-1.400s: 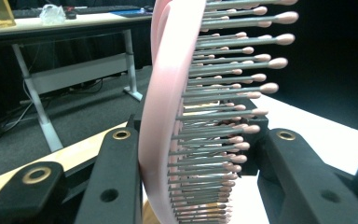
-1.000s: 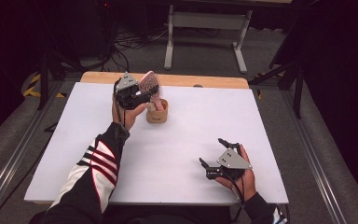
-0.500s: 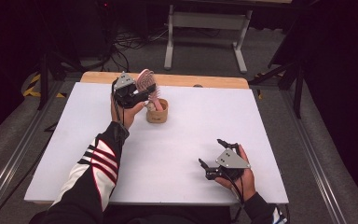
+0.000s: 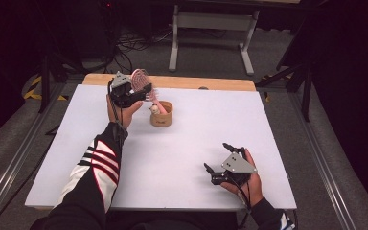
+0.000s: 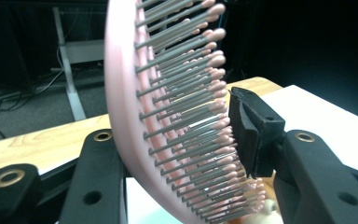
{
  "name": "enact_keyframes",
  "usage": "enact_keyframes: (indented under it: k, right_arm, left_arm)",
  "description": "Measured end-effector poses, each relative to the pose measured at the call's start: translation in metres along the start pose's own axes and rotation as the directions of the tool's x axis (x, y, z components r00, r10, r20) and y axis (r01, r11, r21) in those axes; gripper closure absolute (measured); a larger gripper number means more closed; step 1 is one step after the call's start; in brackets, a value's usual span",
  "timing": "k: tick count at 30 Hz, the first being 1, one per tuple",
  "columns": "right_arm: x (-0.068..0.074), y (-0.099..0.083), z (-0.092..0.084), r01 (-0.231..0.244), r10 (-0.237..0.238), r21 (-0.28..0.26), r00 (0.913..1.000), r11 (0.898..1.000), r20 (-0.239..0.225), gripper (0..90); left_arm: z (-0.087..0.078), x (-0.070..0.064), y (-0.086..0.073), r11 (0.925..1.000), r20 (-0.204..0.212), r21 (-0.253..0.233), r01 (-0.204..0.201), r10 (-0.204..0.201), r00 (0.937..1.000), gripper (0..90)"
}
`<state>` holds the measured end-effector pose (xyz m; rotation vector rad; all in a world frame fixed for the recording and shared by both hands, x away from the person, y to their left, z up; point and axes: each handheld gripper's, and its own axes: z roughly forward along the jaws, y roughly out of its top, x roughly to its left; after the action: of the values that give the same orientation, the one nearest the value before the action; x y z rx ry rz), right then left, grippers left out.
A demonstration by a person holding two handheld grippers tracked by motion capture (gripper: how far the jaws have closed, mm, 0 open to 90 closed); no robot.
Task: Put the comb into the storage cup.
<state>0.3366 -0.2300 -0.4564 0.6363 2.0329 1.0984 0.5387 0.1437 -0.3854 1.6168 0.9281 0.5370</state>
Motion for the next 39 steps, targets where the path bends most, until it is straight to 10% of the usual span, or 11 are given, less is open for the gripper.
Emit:
enact_keyframes:
  k: [14, 39]
  right_arm:
    - [0.001, 0.000, 0.000, 0.000, 0.000, 0.003, 1.0000, 1.000, 0.001, 8.5]
    - [0.001, 0.000, 0.001, 0.005, -0.005, 0.005, 1.0000, 1.000, 0.001, 9.1]
  left_arm:
    - [-0.003, 0.012, -0.004, 0.9997, 0.003, -0.005, 0.022, -0.022, 0.9998, 50.7]
    - [-0.016, 0.017, -0.003, 0.9993, -0.062, -0.029, 0.022, -0.023, 0.9978, 19.9]
